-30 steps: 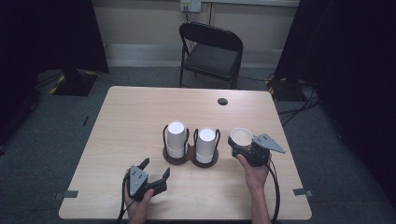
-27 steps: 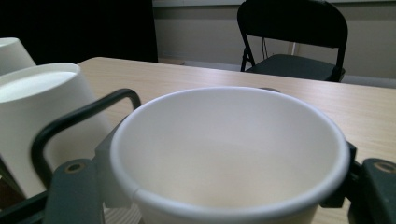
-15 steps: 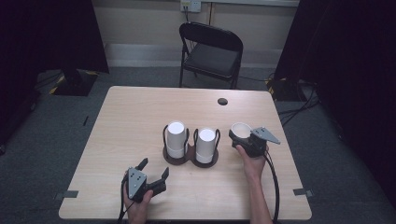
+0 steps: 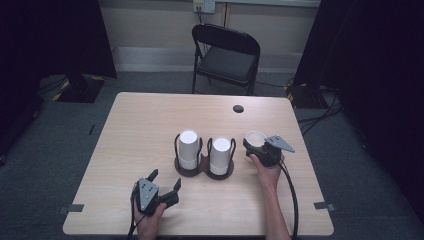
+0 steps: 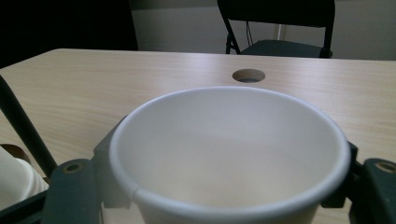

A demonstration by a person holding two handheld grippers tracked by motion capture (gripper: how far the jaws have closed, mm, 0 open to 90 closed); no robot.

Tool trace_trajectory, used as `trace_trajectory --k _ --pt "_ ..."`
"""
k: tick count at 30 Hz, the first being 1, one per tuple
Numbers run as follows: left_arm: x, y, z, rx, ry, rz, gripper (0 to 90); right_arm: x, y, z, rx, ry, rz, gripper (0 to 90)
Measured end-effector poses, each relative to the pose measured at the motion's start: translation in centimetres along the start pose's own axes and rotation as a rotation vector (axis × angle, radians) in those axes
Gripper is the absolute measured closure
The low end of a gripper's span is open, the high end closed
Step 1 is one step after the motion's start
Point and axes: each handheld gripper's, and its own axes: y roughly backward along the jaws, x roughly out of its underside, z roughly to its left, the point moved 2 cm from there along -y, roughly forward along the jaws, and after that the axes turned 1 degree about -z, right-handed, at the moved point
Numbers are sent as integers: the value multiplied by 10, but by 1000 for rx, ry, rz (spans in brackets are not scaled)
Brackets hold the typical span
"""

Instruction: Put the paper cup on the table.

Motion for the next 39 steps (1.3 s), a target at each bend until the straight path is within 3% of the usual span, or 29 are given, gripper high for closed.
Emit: trace_trajectory --k 4,9,13,19,32,39 --pt "0 0 1 -26 24 -5 153 3 1 3 -2 15 7 251" --pt "0 1 4 -25 49 -7 155 4 6 2 0 23 29 251" --pt "0 1 2 -31 32 -9 155 6 11 2 0 27 42 253" --pt "0 1 3 -29 40 -14 155 8 14 6 14 62 60 248" --pt "0 2 3 -24 41 -22 156 8 14 6 2 31 76 226" --pt "0 2 3 -24 43 -21 156 11 13 4 -28 -31 110 168"
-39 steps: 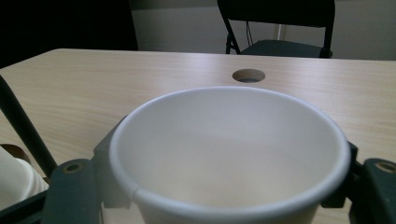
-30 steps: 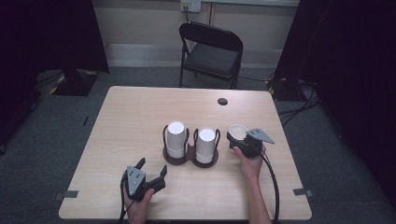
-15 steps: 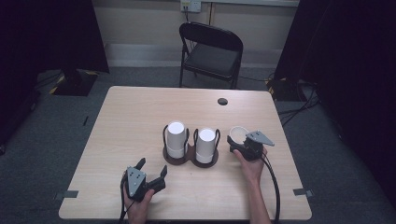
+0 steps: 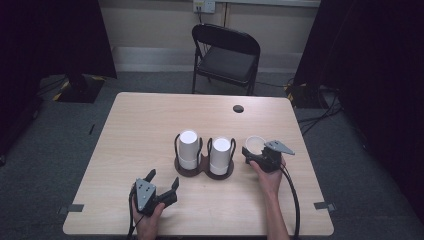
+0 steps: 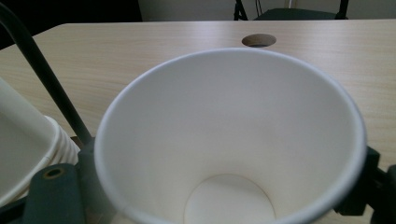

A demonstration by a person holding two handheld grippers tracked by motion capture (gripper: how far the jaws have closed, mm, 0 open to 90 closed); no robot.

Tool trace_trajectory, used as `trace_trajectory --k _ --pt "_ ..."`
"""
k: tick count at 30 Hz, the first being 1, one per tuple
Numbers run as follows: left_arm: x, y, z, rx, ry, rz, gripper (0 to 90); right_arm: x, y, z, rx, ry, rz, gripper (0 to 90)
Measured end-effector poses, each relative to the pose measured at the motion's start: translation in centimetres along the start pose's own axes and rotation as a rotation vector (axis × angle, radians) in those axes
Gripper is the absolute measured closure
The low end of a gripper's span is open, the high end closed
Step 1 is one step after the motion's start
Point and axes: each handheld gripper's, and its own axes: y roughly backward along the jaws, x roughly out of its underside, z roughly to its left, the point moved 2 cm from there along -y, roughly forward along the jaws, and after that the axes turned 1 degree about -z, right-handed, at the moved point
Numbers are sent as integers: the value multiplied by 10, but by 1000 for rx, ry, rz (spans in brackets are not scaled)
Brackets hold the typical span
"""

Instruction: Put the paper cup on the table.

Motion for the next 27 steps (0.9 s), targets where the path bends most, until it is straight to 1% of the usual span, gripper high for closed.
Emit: trace_trajectory --k 4,8,11,16,21,24,27 --pt "0 0 0 -1 -1 2 157 0 0 0 -4 -15 6 143" --pt "0 0 0 0 -1 2 157 0 2 2 -9 -17 8 142" --pt "0 0 0 1 8 -2 156 1 2 3 -9 -27 14 140" --pt "0 0 0 0 4 4 157 3 6 2 -3 -30 18 140" --pt "0 -1 0 0 9 -1 157 7 9 2 2 -35 27 140" --pt "0 0 0 0 4 0 157 8 12 2 9 -34 21 140" --pt "0 0 0 -1 8 -2 157 7 15 4 9 -39 20 140"
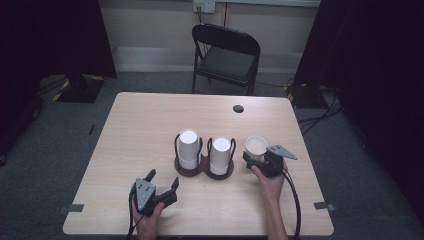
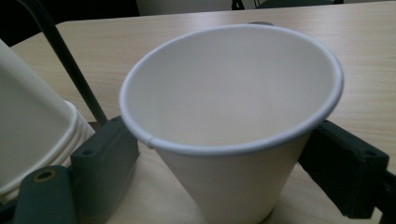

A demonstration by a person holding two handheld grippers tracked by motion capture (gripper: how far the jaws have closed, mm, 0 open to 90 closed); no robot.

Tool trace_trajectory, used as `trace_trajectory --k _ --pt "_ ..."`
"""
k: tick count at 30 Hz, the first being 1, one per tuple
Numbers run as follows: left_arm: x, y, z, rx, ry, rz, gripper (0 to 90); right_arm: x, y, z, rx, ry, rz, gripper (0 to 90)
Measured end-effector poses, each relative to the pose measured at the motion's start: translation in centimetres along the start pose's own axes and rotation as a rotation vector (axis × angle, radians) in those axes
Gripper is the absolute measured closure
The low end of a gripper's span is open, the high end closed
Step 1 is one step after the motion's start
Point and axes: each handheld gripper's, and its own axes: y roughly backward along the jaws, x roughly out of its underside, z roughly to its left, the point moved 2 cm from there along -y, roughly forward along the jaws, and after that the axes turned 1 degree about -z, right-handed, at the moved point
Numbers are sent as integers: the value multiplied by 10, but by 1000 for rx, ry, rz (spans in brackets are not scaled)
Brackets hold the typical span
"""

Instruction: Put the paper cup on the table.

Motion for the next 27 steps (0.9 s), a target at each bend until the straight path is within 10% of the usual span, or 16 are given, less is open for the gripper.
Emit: trace_trajectory --k 27 --pt "0 0 0 -4 -6 1 157 7 41 13 15 -27 -97 137"
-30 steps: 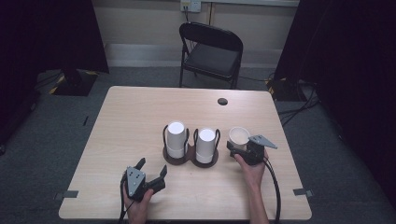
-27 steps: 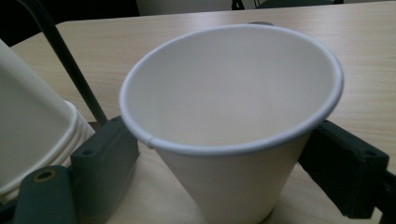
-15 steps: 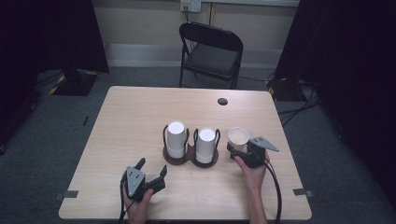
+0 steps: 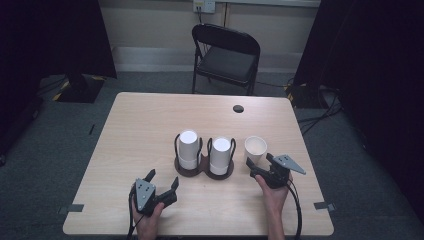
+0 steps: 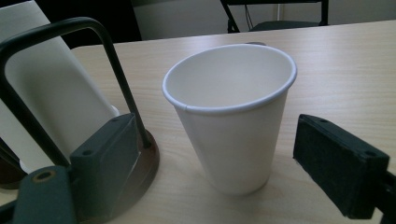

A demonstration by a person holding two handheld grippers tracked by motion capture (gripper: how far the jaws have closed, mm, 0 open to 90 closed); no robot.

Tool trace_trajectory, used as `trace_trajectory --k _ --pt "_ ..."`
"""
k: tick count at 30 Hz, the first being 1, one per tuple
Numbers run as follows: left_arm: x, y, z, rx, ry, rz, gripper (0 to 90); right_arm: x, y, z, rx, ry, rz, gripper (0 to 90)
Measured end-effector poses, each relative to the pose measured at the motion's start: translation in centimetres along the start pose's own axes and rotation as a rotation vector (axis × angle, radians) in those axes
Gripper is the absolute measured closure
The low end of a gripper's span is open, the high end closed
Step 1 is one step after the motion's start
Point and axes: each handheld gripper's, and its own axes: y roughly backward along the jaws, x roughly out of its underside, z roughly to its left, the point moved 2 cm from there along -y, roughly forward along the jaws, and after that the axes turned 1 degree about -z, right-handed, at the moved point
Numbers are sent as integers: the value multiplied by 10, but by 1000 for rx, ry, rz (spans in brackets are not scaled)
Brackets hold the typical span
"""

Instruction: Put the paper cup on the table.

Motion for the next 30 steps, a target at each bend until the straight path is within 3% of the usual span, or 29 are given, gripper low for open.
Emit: trace_trajectory --k 2,6,13,30 --pt "0 0 0 0 -2 1 157 0 4 3 21 13 -9 137" --pt "0 0 -1 -5 -6 0 157 -1 11 12 20 19 -26 137" --pt "0 0 -1 -11 -6 4 158 4 23 30 -18 31 -71 136" --pt "0 -1 -3 -30 -21 8 159 29 47 57 -11 25 -75 136"
